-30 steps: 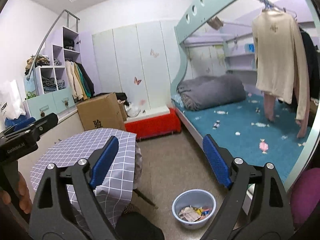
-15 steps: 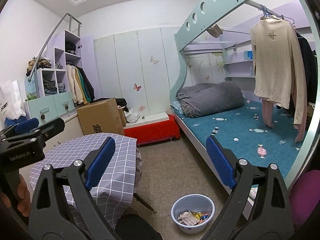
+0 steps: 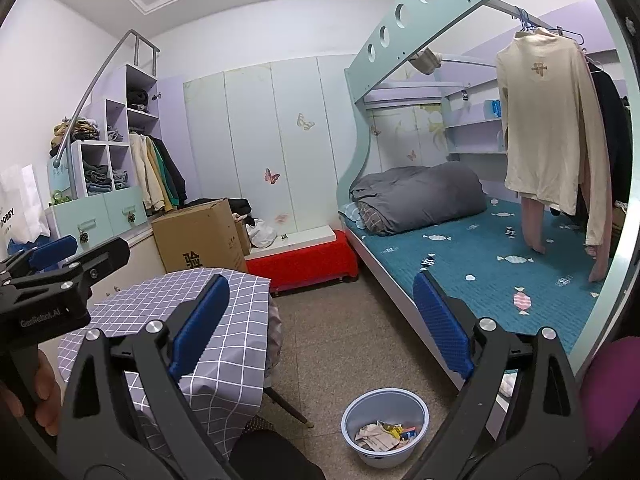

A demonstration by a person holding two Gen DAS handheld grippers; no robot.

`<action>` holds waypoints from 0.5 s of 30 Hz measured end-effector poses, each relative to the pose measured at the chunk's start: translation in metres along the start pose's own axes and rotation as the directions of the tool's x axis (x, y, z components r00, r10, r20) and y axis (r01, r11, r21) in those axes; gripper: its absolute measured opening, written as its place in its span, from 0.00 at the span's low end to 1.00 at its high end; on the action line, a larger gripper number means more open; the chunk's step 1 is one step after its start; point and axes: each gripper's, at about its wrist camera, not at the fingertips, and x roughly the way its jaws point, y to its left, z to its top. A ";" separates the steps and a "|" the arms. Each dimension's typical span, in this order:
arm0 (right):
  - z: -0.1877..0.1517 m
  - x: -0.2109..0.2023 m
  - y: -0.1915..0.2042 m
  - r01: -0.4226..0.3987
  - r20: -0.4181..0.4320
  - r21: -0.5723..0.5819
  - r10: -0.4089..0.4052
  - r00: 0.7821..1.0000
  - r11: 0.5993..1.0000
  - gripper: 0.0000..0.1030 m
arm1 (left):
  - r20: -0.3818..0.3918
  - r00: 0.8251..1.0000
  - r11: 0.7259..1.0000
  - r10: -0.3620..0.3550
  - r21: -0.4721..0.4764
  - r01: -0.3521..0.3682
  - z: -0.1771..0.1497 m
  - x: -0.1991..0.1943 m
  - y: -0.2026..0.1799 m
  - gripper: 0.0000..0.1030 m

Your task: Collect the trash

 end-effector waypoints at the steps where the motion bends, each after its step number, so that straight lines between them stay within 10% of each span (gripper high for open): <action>1: 0.000 0.000 0.000 -0.001 0.001 0.001 0.001 1.000 1.000 0.89 | 0.000 1.000 1.000 -0.001 0.000 0.001 0.000 0.000 0.000 0.95; 15: -0.002 0.000 -0.002 -0.002 -0.007 0.006 0.002 1.000 1.000 0.89 | -0.010 1.000 1.000 -0.006 0.003 0.006 -0.001 0.003 -0.001 0.95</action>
